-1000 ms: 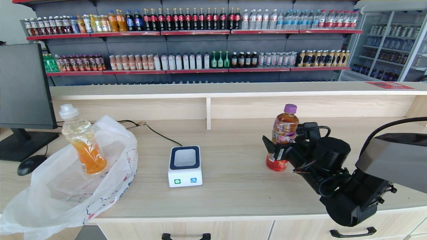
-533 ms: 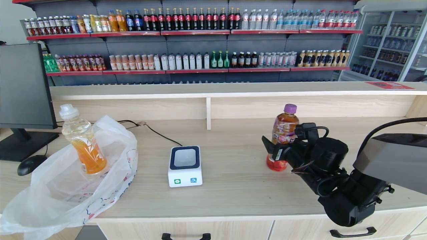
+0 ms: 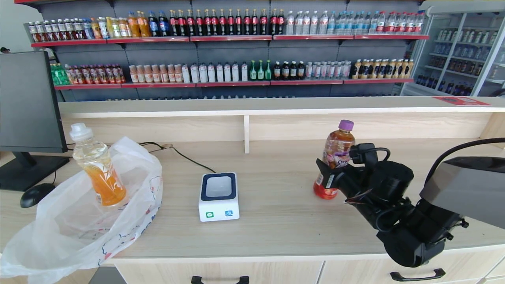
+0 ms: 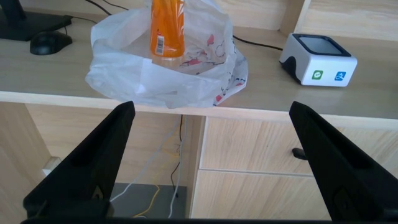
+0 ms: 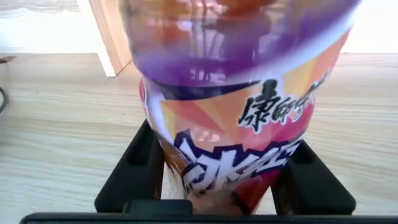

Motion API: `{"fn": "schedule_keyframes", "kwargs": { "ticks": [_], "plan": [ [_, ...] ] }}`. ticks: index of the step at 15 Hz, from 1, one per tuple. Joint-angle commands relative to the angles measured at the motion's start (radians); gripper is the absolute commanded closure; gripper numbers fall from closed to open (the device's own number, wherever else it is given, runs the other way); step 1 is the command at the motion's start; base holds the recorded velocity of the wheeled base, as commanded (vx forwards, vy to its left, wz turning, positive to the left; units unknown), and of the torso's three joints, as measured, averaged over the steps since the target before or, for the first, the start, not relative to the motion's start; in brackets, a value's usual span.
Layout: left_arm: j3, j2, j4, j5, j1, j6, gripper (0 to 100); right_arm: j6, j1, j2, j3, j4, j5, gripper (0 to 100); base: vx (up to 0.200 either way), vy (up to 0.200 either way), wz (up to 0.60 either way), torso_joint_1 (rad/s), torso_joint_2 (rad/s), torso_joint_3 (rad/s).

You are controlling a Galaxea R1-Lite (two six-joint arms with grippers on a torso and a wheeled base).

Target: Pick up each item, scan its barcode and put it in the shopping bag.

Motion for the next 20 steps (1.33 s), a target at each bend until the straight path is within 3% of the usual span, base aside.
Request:
{"fn": "schedule_keyframes", "kwargs": {
  "ticks": [1,14,20],
  "plan": [
    [0.000,0.000,0.000,0.000,0.000,0.000,0,0.000,-0.001,-0.017,0.000,-0.003,0.000,100,0.000,0.000,0.00,0.000,0.00,0.000],
    [0.000,0.000,0.002,0.000,0.000,-0.003,0,0.000,0.008,-0.161,0.062,-0.003,-0.050,100,0.000,0.000,0.00,0.000,0.00,0.000],
    [0.000,0.000,0.002,0.000,0.000,0.000,0,0.000,0.103,-0.316,0.166,-0.003,-0.052,100,0.000,0.000,0.00,0.000,0.00,0.000]
  ]
}}
